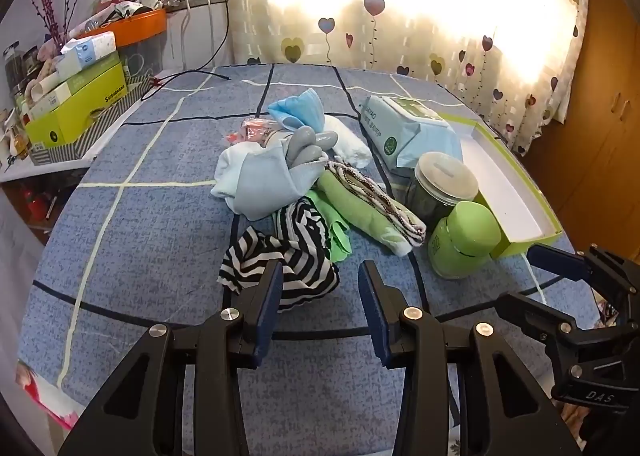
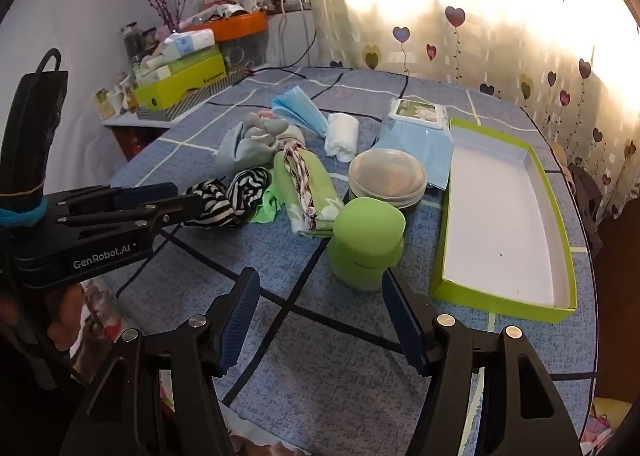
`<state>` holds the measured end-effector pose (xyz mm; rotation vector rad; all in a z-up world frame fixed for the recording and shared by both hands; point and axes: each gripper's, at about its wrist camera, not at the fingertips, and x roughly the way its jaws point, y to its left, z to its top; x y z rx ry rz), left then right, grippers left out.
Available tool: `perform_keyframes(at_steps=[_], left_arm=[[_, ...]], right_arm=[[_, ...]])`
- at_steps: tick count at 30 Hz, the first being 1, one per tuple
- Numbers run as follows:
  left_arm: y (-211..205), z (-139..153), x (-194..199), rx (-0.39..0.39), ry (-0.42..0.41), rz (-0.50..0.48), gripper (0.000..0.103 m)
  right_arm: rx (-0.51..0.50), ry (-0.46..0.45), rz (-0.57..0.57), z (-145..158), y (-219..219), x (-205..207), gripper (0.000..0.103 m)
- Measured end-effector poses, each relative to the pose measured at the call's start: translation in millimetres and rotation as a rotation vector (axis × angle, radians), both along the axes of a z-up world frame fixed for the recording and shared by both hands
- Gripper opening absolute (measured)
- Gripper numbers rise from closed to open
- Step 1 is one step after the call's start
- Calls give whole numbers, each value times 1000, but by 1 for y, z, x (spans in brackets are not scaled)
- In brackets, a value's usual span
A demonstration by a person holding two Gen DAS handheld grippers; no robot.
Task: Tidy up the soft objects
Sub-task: 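Move the left gripper toward the black-and-white striped sock in the pile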
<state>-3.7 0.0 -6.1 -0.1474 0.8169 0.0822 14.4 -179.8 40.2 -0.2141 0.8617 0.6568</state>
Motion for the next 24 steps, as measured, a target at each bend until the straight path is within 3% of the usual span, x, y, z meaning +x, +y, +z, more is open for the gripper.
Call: perform_keyframes(at_steps=[24], left_arm=[[3, -2, 5, 0, 15, 6, 40]], right_arm=[[15, 8, 10, 1, 3, 5, 68]])
